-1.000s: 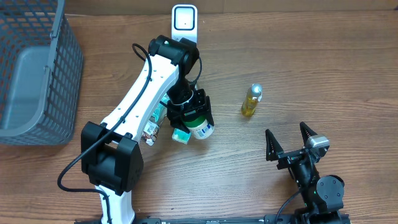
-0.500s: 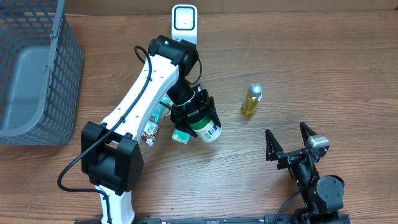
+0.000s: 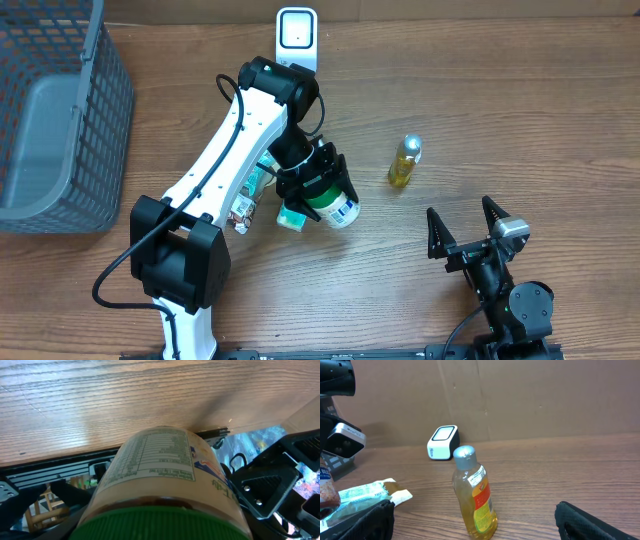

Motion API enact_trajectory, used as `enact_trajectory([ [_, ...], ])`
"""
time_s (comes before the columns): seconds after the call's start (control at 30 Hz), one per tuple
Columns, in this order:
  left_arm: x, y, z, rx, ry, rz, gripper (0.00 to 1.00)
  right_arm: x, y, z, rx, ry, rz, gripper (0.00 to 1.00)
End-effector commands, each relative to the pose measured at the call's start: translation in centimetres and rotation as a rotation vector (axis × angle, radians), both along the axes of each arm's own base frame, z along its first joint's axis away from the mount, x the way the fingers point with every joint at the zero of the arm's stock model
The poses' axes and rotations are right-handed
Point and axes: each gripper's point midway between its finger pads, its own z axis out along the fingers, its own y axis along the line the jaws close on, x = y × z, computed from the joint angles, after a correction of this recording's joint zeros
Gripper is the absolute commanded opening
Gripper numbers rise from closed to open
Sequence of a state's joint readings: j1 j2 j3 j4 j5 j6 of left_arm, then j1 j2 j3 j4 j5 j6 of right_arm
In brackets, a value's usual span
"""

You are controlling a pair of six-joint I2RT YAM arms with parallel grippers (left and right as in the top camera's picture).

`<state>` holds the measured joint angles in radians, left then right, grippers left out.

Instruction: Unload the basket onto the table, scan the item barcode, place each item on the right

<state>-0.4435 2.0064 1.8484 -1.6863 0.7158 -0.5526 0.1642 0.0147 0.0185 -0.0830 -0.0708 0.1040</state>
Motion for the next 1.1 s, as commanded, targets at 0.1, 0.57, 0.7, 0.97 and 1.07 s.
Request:
enact_trajectory([
  [0.1,-0.30,-0.53,1.25,-0.035,0.019,0.035,0.32,0.05,-0.23,-0.17,-0.002,-0.005,-0.013,1.00],
  [0.57,-0.34,-0.72,1.43,-0.049,0.026,0.039,0.31,0.05,-0.23,-0.16,-0.002,-0.005,-0.013,1.00],
  [0.7,-0.35,-0.72,1.43,-0.049,0.026,0.039,0.31,0.05,-0.23,-0.17,-0.002,-0.005,-0.013,1.00],
  [0.97,-0.35,-0.72,1.43,-0.049,0.026,0.039,0.31,0.05,-0.23,-0.19,-0.003,-0.005,-0.013,1.00],
  [1.07,-0.34,-0.72,1.43,-0.049,0.026,0.039,0.31,0.05,-0.23,-0.17,-0.002,-0.005,-0.013,1.00],
])
